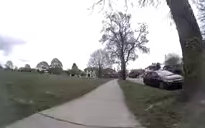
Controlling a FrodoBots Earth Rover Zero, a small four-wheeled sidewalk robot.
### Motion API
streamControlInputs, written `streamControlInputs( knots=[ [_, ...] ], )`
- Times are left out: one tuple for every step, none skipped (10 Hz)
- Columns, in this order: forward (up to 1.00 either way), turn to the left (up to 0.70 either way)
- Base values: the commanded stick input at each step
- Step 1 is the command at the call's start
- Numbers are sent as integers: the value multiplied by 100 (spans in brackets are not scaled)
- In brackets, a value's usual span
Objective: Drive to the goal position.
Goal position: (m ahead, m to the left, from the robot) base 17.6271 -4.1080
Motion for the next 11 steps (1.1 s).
streamControlInputs(
  knots=[
    [85, 0],
    [85, -12],
    [85, -26],
    [85, -31],
    [85, -15],
    [85, 0],
    [85, 0],
    [85, 0],
    [85, 0],
    [85, 0],
    [85, 0]
  ],
)
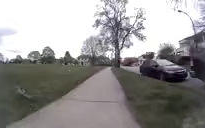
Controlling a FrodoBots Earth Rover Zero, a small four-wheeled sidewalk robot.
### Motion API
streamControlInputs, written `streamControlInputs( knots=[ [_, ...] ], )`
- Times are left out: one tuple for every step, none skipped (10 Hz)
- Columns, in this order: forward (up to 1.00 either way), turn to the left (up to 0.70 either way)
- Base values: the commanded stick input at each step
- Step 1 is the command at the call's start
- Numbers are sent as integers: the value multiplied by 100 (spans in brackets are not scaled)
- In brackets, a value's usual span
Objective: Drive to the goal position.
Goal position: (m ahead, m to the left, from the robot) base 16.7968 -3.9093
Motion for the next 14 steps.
streamControlInputs(
  knots=[
    [85, 0],
    [85, 0],
    [85, 0],
    [85, 0],
    [85, 0],
    [85, 0],
    [85, 0],
    [85, 0],
    [85, 0],
    [85, 0],
    [85, 0],
    [85, 0],
    [85, 0],
    [85, 0]
  ],
)
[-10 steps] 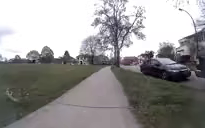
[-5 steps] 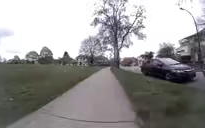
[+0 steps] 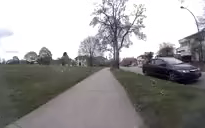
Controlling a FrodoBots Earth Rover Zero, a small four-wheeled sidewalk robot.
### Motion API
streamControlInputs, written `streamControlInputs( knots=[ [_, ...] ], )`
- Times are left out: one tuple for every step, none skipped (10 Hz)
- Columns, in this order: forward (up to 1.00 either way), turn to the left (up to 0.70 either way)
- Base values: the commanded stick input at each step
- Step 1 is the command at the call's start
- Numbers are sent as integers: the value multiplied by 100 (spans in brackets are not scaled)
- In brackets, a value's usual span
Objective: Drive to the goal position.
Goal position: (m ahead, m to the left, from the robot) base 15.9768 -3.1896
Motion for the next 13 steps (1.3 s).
streamControlInputs(
  knots=[
    [85, 0],
    [85, 0],
    [85, 0],
    [85, 0],
    [85, 0],
    [85, 0],
    [85, 0],
    [85, 0],
    [85, 0],
    [85, 0],
    [85, 0],
    [85, 0],
    [85, 0]
  ],
)
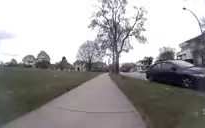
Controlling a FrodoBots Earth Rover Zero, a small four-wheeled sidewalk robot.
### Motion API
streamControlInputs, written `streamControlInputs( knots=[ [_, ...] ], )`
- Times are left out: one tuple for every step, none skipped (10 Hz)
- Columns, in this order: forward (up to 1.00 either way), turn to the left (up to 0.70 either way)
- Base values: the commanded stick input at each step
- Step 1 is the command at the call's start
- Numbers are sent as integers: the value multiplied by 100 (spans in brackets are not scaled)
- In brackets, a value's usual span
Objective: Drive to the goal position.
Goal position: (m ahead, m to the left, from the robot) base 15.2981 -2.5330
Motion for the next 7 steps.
streamControlInputs(
  knots=[
    [85, 0],
    [85, 0],
    [85, 0],
    [85, 0],
    [85, 0],
    [85, 0],
    [85, 0]
  ],
)
